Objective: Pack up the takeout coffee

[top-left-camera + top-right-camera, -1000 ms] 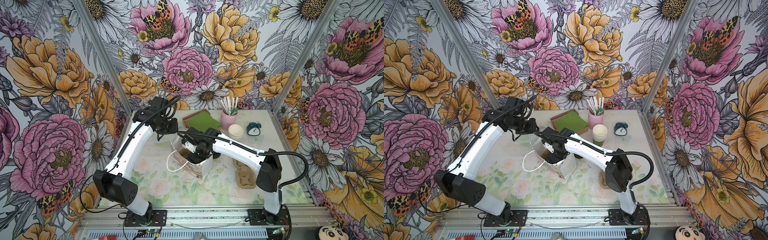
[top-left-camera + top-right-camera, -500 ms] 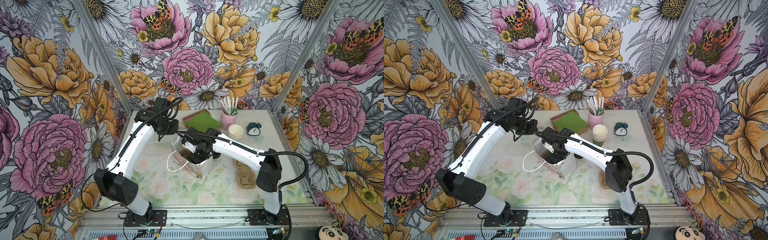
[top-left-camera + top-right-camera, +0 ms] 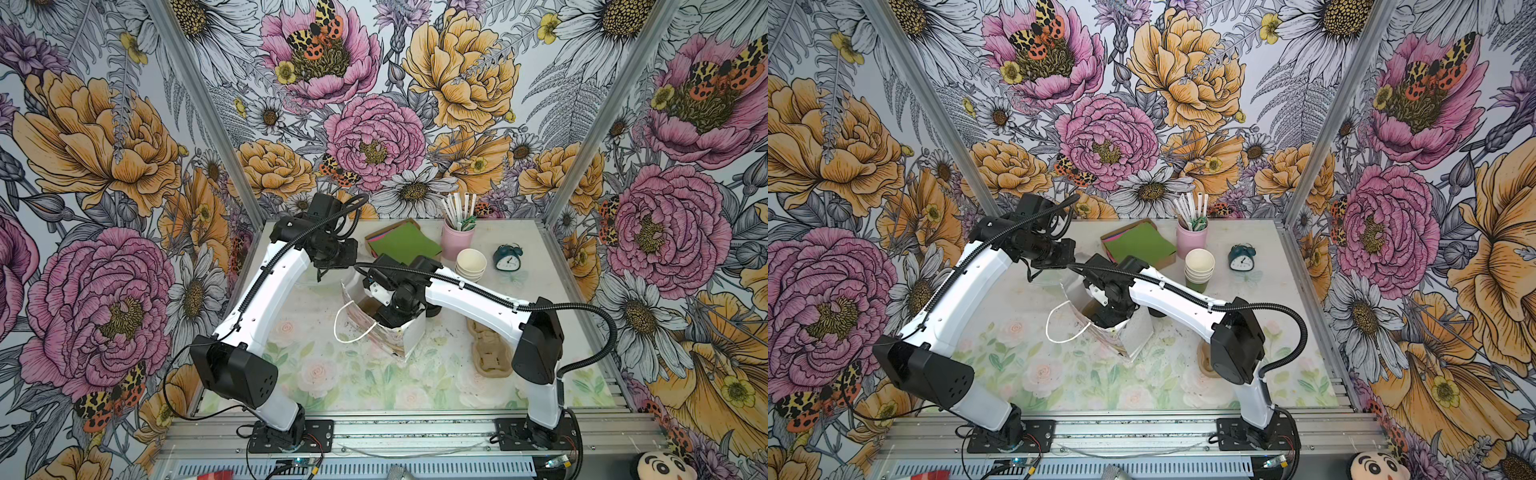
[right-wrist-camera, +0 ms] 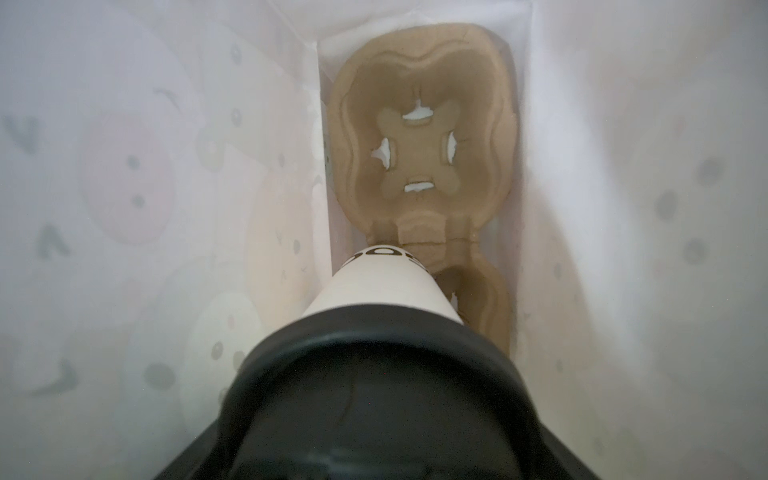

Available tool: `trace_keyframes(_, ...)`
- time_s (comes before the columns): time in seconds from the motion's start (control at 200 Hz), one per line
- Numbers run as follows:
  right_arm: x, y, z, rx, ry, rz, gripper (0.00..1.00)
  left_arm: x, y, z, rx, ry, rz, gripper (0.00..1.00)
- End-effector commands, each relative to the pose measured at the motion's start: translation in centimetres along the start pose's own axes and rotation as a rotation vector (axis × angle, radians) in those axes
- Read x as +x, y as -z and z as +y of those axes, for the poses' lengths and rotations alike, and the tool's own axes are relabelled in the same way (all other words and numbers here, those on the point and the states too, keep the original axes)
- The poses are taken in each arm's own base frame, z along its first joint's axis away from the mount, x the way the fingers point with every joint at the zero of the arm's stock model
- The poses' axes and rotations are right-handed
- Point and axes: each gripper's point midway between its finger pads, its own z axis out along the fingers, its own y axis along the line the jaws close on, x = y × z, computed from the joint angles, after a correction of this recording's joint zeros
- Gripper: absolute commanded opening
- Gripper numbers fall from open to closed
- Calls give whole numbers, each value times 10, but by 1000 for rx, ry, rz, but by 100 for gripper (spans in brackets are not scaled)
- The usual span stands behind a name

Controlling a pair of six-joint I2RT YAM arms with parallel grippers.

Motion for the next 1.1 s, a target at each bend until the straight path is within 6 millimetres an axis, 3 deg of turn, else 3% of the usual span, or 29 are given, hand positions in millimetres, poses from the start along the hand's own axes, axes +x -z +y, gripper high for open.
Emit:
trace_keyframes(0.0,9,-7,6,-37,4,43,77,3,-1,-2,-8,-25,22,0)
trace_keyframes(1.091,7,-4,6,-34,-3,32,83,2,-5,-9,-8,-40,25,0)
